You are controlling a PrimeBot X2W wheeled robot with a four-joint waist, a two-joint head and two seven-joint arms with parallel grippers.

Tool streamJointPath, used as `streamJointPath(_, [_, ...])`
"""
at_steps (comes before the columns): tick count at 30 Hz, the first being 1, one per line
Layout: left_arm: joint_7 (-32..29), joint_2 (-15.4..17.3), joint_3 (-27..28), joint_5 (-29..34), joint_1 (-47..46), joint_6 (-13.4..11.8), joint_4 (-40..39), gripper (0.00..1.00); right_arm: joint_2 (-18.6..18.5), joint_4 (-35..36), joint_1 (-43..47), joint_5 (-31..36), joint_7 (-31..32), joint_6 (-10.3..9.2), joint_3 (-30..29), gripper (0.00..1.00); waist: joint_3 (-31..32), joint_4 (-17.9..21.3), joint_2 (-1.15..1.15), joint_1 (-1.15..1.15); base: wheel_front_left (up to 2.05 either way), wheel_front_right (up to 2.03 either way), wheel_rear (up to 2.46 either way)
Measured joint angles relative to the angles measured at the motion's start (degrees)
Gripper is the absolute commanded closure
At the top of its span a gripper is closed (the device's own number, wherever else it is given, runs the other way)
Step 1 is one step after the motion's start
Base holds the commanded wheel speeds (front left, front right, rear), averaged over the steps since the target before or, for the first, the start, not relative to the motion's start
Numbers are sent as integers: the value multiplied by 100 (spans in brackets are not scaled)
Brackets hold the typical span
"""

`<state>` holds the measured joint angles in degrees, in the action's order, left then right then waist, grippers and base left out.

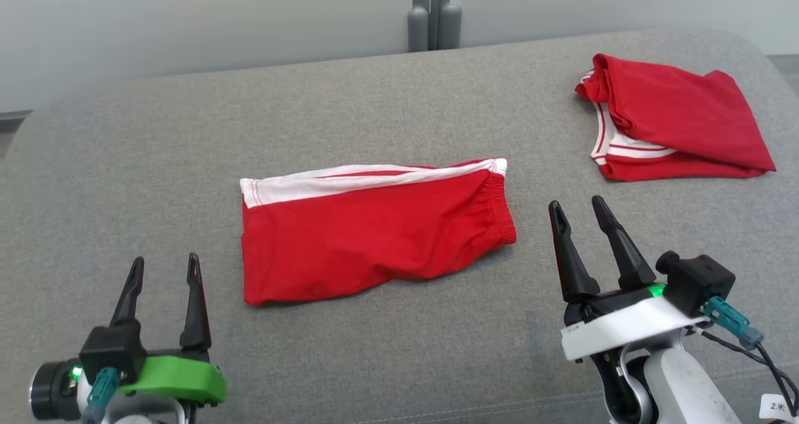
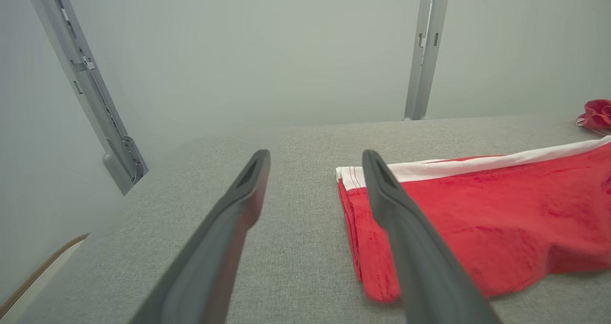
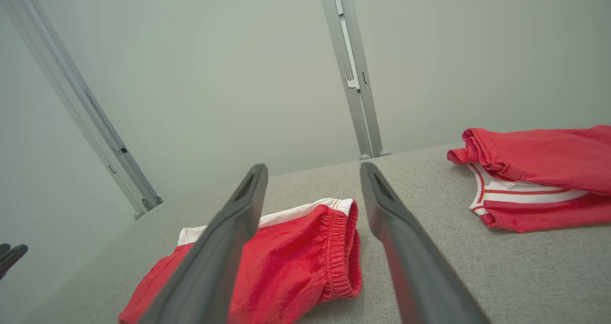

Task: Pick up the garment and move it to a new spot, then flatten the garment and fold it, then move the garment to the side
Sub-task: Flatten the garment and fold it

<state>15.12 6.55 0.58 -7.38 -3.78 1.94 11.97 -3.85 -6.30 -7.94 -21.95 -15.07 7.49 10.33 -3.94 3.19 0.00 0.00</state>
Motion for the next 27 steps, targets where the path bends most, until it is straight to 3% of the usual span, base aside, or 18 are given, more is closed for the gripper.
streamJointPath(12, [0, -80, 223, 278, 838, -289, -644, 0, 58, -114, 307, 619, 0, 0, -364, 0, 311, -186, 0, 0, 0, 0, 0])
streamJointPath(27, [0, -210, 160, 131, 1082, -193, -710, 0, 88, -209, 503, 703, 0, 0, -523, 0, 415, -313, 0, 0, 0, 0, 0])
